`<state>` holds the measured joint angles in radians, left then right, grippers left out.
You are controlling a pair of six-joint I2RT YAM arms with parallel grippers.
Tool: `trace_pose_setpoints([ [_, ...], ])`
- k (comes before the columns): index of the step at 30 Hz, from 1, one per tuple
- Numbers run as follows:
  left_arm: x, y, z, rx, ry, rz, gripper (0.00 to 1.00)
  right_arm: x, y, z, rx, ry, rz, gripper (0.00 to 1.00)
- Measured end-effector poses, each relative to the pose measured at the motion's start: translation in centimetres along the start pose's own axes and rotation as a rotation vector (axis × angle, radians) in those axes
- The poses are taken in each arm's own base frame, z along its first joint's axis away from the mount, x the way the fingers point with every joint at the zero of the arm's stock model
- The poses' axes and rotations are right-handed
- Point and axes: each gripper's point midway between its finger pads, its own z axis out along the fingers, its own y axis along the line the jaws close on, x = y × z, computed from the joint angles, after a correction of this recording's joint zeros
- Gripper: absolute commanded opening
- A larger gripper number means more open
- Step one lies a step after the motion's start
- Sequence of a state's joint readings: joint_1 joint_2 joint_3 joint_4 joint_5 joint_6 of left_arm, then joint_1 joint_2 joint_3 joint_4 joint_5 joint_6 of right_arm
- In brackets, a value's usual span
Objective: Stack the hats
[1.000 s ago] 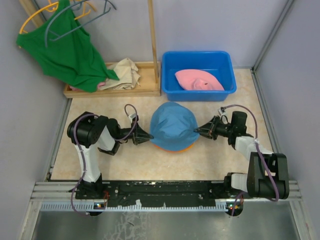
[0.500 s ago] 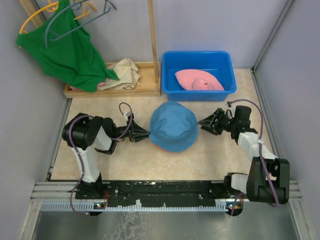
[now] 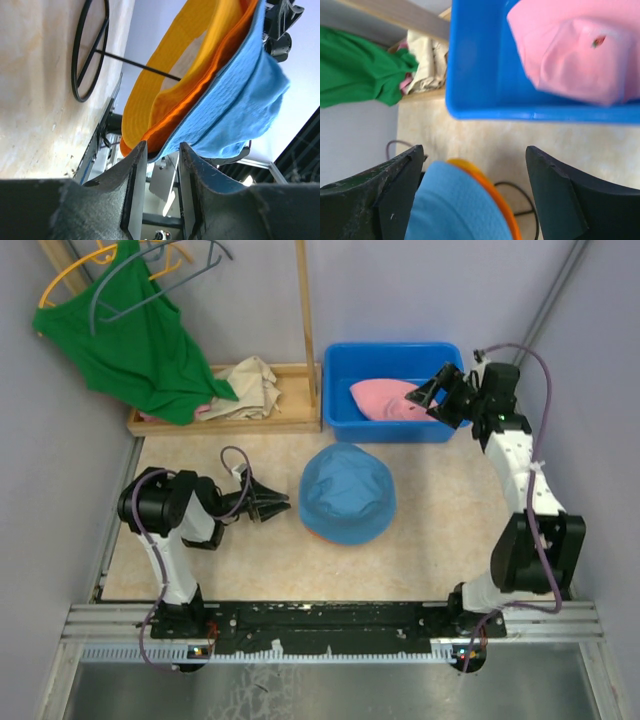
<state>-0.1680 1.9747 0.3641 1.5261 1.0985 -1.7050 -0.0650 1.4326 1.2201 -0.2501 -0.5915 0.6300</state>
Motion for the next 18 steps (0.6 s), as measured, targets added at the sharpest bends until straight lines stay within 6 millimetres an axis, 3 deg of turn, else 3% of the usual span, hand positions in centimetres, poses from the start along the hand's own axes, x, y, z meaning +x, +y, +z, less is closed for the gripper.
trace_pose_setpoints([
  [6,-2.4,-1.6,-0.1,0.038,-0.056,0.058,0.37,-4.1,-0.5,6.4,0.129,0.003,-0.113,0.92],
  [9,-3.3,-3.1,0.3,0.060,-0.065,0.153,0.37,-4.7,-1.7,9.9,0.201,0.019,-0.162,0.94],
  [15,-6.6,-6.7,1.8,0.031,-0.117,0.361,0.38,-4.6,-6.8,16.6,0.373,0.085,-0.212,0.98],
  [18,-8.4,-7.6,2.4,0.003,-0.148,0.414,0.38,-4.1,-9.7,18.6,0.446,0.118,-0.213,0.99],
])
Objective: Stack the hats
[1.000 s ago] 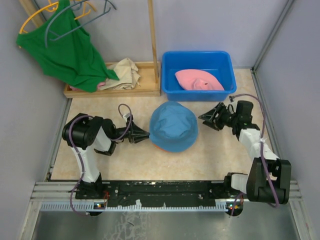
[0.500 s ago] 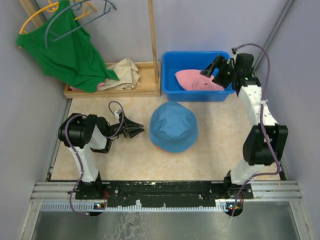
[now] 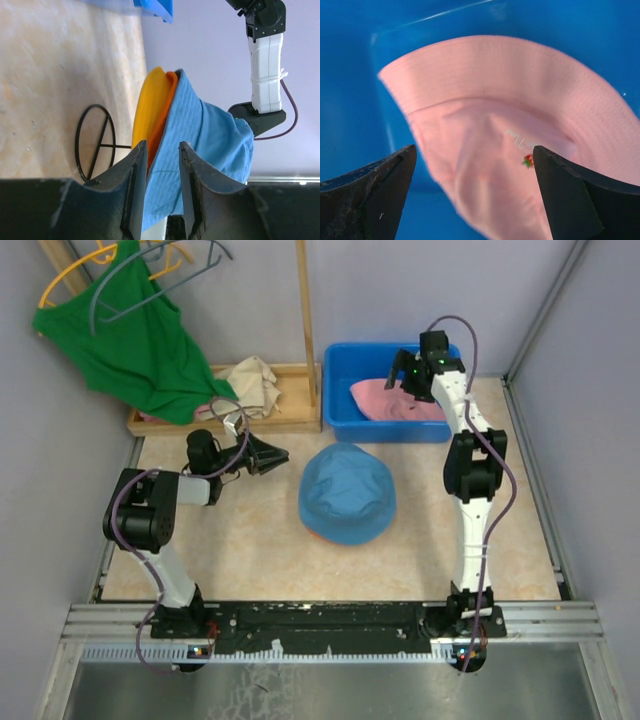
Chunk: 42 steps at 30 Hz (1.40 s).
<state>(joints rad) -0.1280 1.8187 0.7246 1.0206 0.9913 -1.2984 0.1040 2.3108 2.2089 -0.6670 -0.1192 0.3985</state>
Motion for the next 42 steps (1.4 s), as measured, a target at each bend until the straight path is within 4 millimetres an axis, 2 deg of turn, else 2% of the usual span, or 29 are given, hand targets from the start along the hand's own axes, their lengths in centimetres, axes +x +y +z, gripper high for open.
trace_pose_setpoints([
  [4,-0.5,1.0,0.2,-0.047,-0.013,-0.006,0.37,0.7,-1.6,3.2,0.062,0.037,-0.007,0.99],
  [7,-0.5,1.6,0.2,-0.071,-0.018,-0.026,0.37,1.5,-2.1,4.5,0.071,0.062,-0.004,0.99],
  [13,-0.6,2.0,0.2,-0.083,-0.031,-0.035,0.37,3.4,-2.3,5.6,0.058,0.124,0.004,0.99],
  [15,-0.7,2.0,0.2,-0.085,-0.032,-0.036,0.36,3.8,-2.2,6.0,0.049,0.136,0.008,0.94],
  [16,-0.7,2.0,0.2,-0.086,-0.034,-0.036,0.36,4.0,-2.3,6.3,0.045,0.142,0.009,0.89],
  [18,-0.7,2.1,0.2,-0.088,-0.035,-0.038,0.35,4.4,-2.2,6.5,0.037,0.154,0.010,0.66],
  [21,-0.7,2.3,0.2,-0.097,-0.034,-0.041,0.33,4.8,-2.0,6.6,0.027,0.166,0.004,0.22],
  [23,-0.6,2.6,0.1,-0.105,-0.032,-0.044,0.33,4.9,-1.8,6.6,0.019,0.169,0.007,0.00],
  [29,-0.8,2.8,0.1,-0.122,-0.024,-0.044,0.33,4.8,-1.6,6.4,0.018,0.170,0.023,0.00],
  [32,-2.1,1.7,0.8,-0.126,-0.011,0.003,0.34,4.1,-1.3,5.5,-0.002,0.160,0.065,0.00],
  [35,-4.1,-0.6,1.5,-0.121,-0.011,0.090,0.34,2.7,-0.3,3.6,-0.066,0.145,0.149,0.00],
  [38,-5.3,-3.3,1.8,-0.100,-0.015,0.173,0.34,-0.3,0.5,0.3,-0.157,0.098,0.265,0.00],
  [42,-6.1,-5.4,2.0,-0.072,-0.016,0.227,0.34,-5.7,1.4,-4.9,-0.305,-0.011,0.415,0.00],
])
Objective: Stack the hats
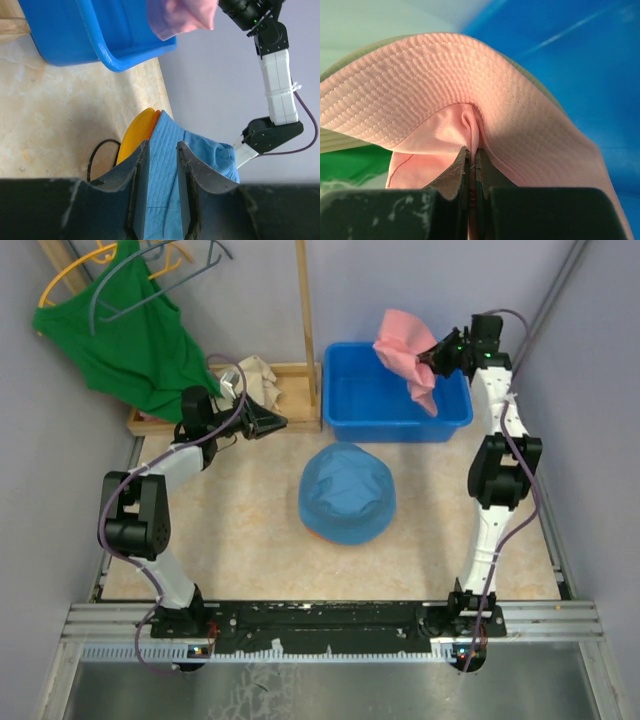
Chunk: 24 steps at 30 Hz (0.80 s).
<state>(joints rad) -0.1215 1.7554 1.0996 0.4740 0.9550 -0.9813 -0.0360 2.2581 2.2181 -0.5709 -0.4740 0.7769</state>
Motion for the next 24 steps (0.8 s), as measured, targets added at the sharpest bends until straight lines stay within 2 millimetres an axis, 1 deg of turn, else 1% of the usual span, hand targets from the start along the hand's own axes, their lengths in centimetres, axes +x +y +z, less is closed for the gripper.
trace_pose_setpoints([
  [1,-0.1,-0.1,0.0,0.002,0.000,0.003,0.34,-0.8,0.8,-0.9,-0.037,-0.018,0.031,0.06],
  [2,0.0,-0.1,0.0,0.002,0.003,0.002,0.34,-1.7,1.6,-1.9,-0.079,-0.036,0.064,0.21],
  [3,0.0,-0.1,0.0,0.002,0.006,-0.001,0.34,-2.2,2.1,-2.5,-0.107,-0.047,0.087,0.41],
  [4,0.1,0.0,0.0,0.001,0.008,-0.004,0.34,-2.5,2.4,-2.8,-0.132,-0.052,0.105,0.52],
  [5,0.2,0.0,0.0,0.001,0.011,-0.009,0.34,-2.7,2.5,-2.9,-0.148,-0.051,0.122,0.58],
  [6,0.3,0.0,-0.1,0.003,0.014,-0.013,0.34,-2.6,2.6,-2.8,-0.157,-0.049,0.128,0.61],
  [8,0.7,0.2,-0.2,0.003,0.019,-0.025,0.34,-2.0,2.4,-2.4,-0.157,-0.033,0.138,0.63],
  [10,1.2,0.5,-0.3,-0.001,0.026,-0.038,0.34,-1.4,2.4,-2.0,-0.151,-0.024,0.121,0.63],
  [13,1.9,0.9,-0.5,-0.008,0.035,-0.054,0.34,-1.2,3.2,-2.2,-0.127,-0.022,0.046,0.62],
  [15,2.3,1.2,-0.6,-0.011,0.039,-0.062,0.34,-1.7,4.8,-2.7,-0.119,-0.040,-0.041,0.64],
  [17,2.5,1.2,-0.7,-0.009,0.041,-0.068,0.34,-2.2,7.5,-3.6,-0.131,-0.073,-0.164,0.65],
  [18,2.6,1.2,-0.8,-0.008,0.041,-0.072,0.34,-2.0,8.6,-4.0,-0.138,-0.083,-0.216,0.65],
  [19,2.6,1.2,-0.8,-0.006,0.042,-0.075,0.34,-1.2,9.7,-4.2,-0.140,-0.082,-0.269,0.66],
  [20,2.6,1.2,-0.8,-0.004,0.042,-0.073,0.34,-0.5,10.3,-4.2,-0.140,-0.076,-0.302,0.66],
  [21,2.7,1.2,-0.8,-0.001,0.042,-0.074,0.34,0.8,10.7,-4.1,-0.130,-0.057,-0.339,0.67],
  [23,2.7,1.1,-0.8,0.002,0.045,-0.075,0.34,3.8,10.7,-2.9,-0.097,0.002,-0.399,0.69],
  [24,2.7,1.1,-0.8,0.003,0.046,-0.075,0.34,5.2,10.3,-2.2,-0.075,0.037,-0.418,0.69],
])
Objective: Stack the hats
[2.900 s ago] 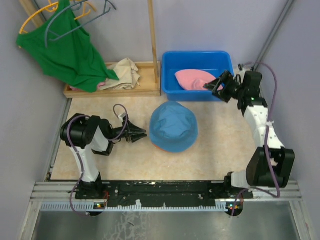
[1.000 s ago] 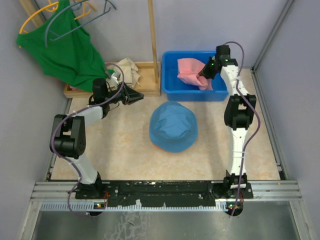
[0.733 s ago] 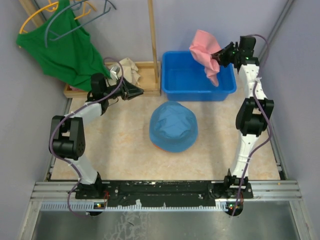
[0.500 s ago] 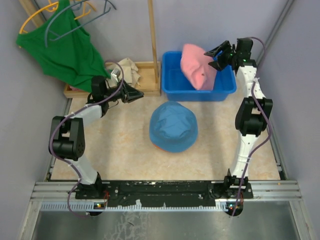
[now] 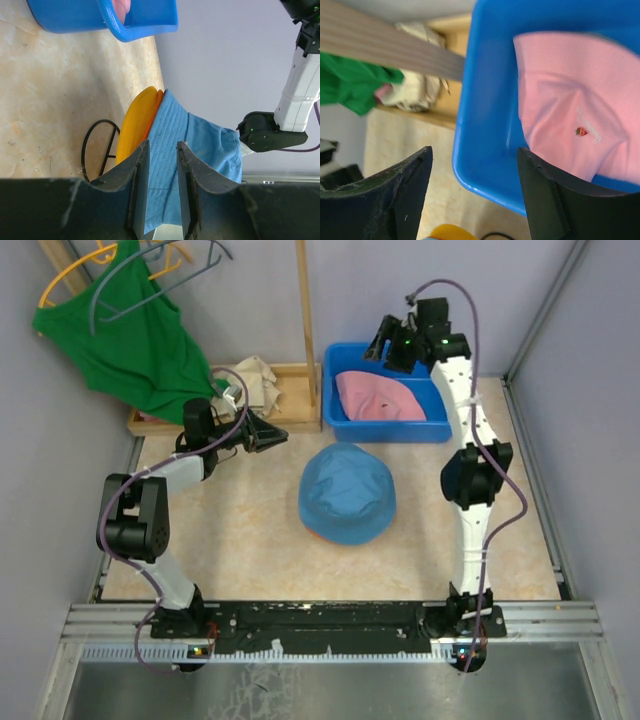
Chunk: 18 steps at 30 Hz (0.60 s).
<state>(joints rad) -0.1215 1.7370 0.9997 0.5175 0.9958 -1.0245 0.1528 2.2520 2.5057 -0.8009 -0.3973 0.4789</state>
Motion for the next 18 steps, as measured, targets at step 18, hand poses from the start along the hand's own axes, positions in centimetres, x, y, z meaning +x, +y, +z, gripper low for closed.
trace_pose_setpoints([
  [18,0.0,0.7,-0.5,-0.011,0.009,-0.011,0.34,12.5,-10.3,9.1,0.349,0.286,-0.089,0.83],
])
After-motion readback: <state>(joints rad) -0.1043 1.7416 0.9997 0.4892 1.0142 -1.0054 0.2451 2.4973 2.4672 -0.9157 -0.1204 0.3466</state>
